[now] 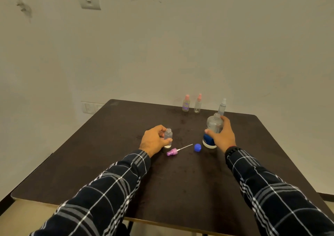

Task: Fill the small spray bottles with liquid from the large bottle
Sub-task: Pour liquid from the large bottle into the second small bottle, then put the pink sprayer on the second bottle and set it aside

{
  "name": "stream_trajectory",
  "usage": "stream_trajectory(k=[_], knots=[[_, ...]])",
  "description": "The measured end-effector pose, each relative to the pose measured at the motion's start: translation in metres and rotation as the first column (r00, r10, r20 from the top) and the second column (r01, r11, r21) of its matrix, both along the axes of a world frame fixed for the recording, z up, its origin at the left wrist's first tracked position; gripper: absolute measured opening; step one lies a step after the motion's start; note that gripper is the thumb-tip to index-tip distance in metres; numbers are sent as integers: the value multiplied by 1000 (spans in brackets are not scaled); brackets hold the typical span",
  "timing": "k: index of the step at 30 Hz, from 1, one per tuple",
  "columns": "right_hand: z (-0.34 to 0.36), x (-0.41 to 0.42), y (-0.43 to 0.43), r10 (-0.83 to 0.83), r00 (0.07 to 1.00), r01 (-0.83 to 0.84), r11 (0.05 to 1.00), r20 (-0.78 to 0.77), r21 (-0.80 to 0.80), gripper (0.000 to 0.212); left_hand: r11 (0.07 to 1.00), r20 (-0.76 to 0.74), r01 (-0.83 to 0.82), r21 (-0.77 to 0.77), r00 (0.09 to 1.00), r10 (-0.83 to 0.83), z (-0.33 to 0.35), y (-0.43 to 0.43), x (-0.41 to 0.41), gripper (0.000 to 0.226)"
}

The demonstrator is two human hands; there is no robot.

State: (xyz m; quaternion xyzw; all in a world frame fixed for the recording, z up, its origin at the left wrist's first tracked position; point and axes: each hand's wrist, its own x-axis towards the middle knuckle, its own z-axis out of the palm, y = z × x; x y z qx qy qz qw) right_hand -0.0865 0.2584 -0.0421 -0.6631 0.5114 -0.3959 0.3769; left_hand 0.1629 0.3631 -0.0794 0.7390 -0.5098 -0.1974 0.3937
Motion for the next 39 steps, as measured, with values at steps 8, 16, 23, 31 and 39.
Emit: stream_trajectory(k=[8,16,23,31,39], knots=[[-8,-6,-5,60,998,-62,997,30,42,102,1000,7,1,1,1000,-1,0,1,-1,35],[2,15,41,-321,897,29,728,-304,-685,41,999,-10,-22,-23,1000,22,3,3,-3,32],[-24,55,51,226,462,-719,661,-858,-213,39,1000,23,-10,-29,1000,10,4,1,-9,28],[-31,70,51,167,486,-747,589,-858,-309,27,1000,24,3,-15,1000,-3,2,-1,-7,31],[-20,55,42,190,902,-391,736,-387,-552,20,1000,10,6,-28,1000,-6,4,-1,-11,30]])
